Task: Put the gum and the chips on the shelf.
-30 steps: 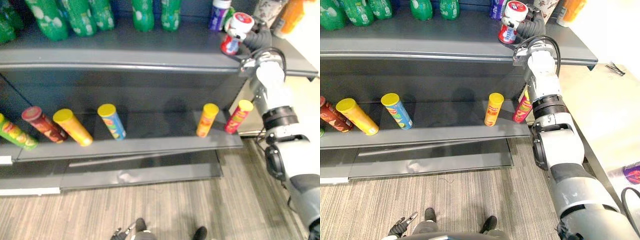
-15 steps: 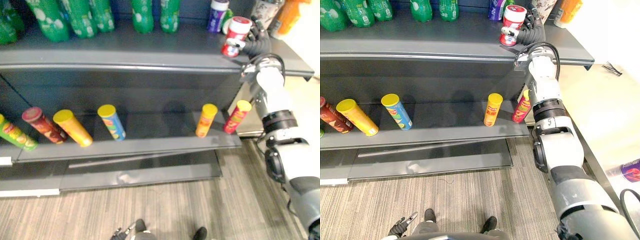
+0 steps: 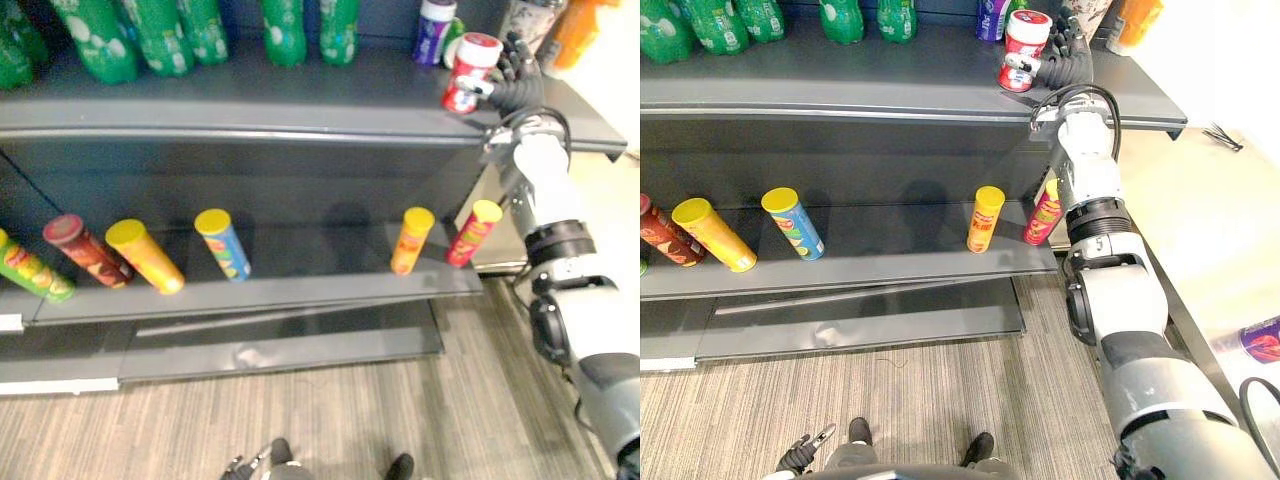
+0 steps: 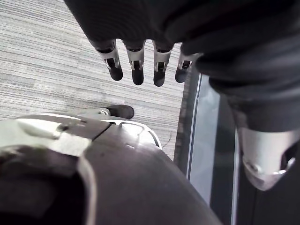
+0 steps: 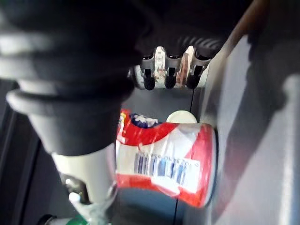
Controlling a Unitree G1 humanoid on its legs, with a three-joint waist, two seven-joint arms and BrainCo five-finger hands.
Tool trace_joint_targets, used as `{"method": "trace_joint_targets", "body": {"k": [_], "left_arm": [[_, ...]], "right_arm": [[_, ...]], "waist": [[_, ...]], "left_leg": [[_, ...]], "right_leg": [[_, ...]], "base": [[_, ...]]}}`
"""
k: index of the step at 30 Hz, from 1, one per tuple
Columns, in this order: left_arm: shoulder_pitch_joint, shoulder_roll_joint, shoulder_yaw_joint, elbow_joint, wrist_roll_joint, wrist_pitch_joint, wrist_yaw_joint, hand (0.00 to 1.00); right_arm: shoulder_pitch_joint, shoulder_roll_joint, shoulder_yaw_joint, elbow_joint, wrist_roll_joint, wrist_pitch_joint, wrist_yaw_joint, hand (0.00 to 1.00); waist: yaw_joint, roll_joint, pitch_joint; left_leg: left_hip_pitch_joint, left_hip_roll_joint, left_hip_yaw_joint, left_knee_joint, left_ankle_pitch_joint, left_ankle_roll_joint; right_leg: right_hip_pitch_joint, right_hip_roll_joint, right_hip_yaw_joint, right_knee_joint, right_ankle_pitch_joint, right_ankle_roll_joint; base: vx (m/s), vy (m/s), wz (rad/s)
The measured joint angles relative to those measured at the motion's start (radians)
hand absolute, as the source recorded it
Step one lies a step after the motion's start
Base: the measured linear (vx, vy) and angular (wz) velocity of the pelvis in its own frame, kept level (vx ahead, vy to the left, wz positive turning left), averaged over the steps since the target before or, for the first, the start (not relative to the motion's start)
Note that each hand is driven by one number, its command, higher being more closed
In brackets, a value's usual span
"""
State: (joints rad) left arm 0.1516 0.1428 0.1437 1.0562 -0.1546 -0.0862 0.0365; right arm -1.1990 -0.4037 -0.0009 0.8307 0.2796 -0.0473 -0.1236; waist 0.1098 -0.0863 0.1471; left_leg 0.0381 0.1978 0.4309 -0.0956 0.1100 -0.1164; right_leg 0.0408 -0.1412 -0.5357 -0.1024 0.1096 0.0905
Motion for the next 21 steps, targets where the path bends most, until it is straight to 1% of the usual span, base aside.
{"method": "trace_joint_targets", "body": {"k": [2, 4, 6, 8, 10, 12, 13, 15, 17, 18, 19, 20, 21], "left_arm": [[0.000, 0.000, 0.001, 0.000, 0.000, 0.000, 0.000, 0.00], [0.006, 0.000, 0.005, -0.001, 0.000, 0.000, 0.000, 0.00], [0.011, 0.000, 0.013, -0.001, 0.001, 0.001, 0.000, 0.00], [0.011, -0.002, 0.017, -0.001, 0.001, 0.001, 0.000, 0.00], [0.011, -0.003, 0.022, -0.001, 0.004, 0.001, 0.001, 0.00], [0.013, -0.003, 0.023, -0.001, 0.008, 0.001, 0.001, 0.00], [0.014, -0.002, 0.025, 0.000, 0.011, 0.001, 0.001, 0.00], [0.018, -0.006, 0.034, 0.000, 0.011, 0.001, 0.002, 0.00], [0.031, -0.012, 0.051, 0.001, 0.012, 0.001, 0.007, 0.00], [0.033, -0.012, 0.051, 0.002, 0.012, 0.002, 0.008, 0.00], [0.038, -0.013, 0.051, 0.003, 0.013, 0.002, 0.010, 0.00], [0.042, -0.014, 0.053, 0.005, 0.018, 0.002, 0.012, 0.00], [0.043, -0.014, 0.054, 0.008, 0.020, 0.002, 0.013, 0.00]], "right_arm": [[-0.001, -0.015, -0.017, -0.044, 0.005, 0.000, -0.006, 0.00], [-0.001, -0.043, -0.034, -0.164, 0.007, -0.010, -0.032, 0.00], [0.000, -0.080, -0.045, -0.269, 0.007, -0.033, -0.045, 0.00], [0.004, -0.094, -0.089, -0.325, 0.007, -0.057, -0.052, 0.00], [0.040, -0.108, -0.136, -0.411, 0.005, -0.100, -0.087, 0.00], [0.092, -0.112, -0.161, -0.472, 0.009, -0.120, -0.088, 0.00], [0.137, -0.111, -0.179, -0.516, 0.018, -0.130, -0.088, 0.00], [0.222, -0.108, -0.198, -0.598, 0.051, -0.142, -0.088, 0.00], [0.395, -0.083, -0.197, -0.732, 0.059, -0.157, -0.078, 0.00], [0.441, -0.077, -0.194, -0.767, 0.075, -0.157, -0.069, 0.00], [0.541, -0.064, -0.186, -0.846, 0.076, -0.155, -0.050, 0.00], [0.633, -0.041, -0.183, -0.924, 0.073, -0.152, -0.010, 0.00], [0.678, -0.030, -0.180, -0.959, 0.073, -0.151, 0.007, 0.00]], "waist": [[-0.002, 0.000, 0.000], [-0.014, -0.002, -0.001], [-0.027, -0.004, -0.002], [-0.029, -0.004, -0.003], [-0.028, -0.004, -0.004], [-0.032, -0.005, -0.007], [-0.041, -0.005, -0.009], [-0.044, -0.005, -0.012], [-0.055, -0.004, -0.031], [-0.057, -0.004, -0.035], [-0.063, -0.002, -0.042], [-0.073, 0.000, -0.047], [-0.077, 0.001, -0.049]], "left_leg": [[0.000, 0.000, 0.000, 0.000, 0.000, 0.000], [0.000, 0.000, 0.000, 0.000, 0.000, 0.000], [0.001, -0.001, 0.003, 0.000, 0.000, 0.000], [0.004, 0.000, 0.006, 0.000, 0.000, 0.000], [0.013, 0.000, 0.019, 0.000, -0.001, -0.001], [0.016, 0.000, 0.024, 0.000, -0.002, -0.001], [0.017, -0.001, 0.025, 0.000, -0.002, -0.001], [0.017, -0.001, 0.025, 0.000, -0.002, -0.001], [0.017, -0.001, 0.026, 0.000, -0.003, -0.002], [0.017, -0.001, 0.026, 0.000, -0.003, -0.002], [0.017, -0.001, 0.026, 0.000, -0.004, -0.003], [0.017, -0.001, 0.026, 0.000, -0.005, -0.004], [0.018, -0.001, 0.026, 0.000, -0.005, -0.004]], "right_leg": [[0.000, 0.000, 0.000, -0.001, 0.001, 0.000], [0.000, 0.000, 0.000, -0.001, 0.001, 0.000], [0.000, 0.000, 0.003, -0.001, 0.001, 0.001], [0.000, 0.000, 0.006, -0.001, 0.001, 0.001], [0.000, 0.000, 0.018, -0.001, 0.003, 0.000], [0.000, -0.001, 0.024, -0.001, 0.004, 0.000], [0.000, -0.001, 0.024, -0.001, 0.003, 0.000], [0.000, -0.001, 0.024, -0.001, 0.003, 0.000], [-0.003, -0.002, 0.026, -0.001, 0.003, 0.000], [-0.003, -0.002, 0.026, -0.002, 0.003, 0.000], [-0.004, -0.002, 0.027, -0.002, 0.003, 0.000], [-0.004, -0.003, 0.027, -0.002, 0.002, 0.000], [-0.004, -0.003, 0.027, -0.002, 0.002, 0.000]], "base": [[0.00, 0.000, 0.00], [0.00, 0.000, 0.00], [0.00, 0.000, -0.02], [0.00, 0.000, -0.06], [0.00, 0.001, -0.15], [0.00, 0.003, -0.10], [0.00, 0.000, 0.00], [0.00, 0.000, 0.00], [0.00, 0.000, 0.00], [0.00, 0.000, 0.00], [0.00, 0.000, 0.00], [0.00, 0.000, 0.00], [0.00, 0.000, 0.00]]}}
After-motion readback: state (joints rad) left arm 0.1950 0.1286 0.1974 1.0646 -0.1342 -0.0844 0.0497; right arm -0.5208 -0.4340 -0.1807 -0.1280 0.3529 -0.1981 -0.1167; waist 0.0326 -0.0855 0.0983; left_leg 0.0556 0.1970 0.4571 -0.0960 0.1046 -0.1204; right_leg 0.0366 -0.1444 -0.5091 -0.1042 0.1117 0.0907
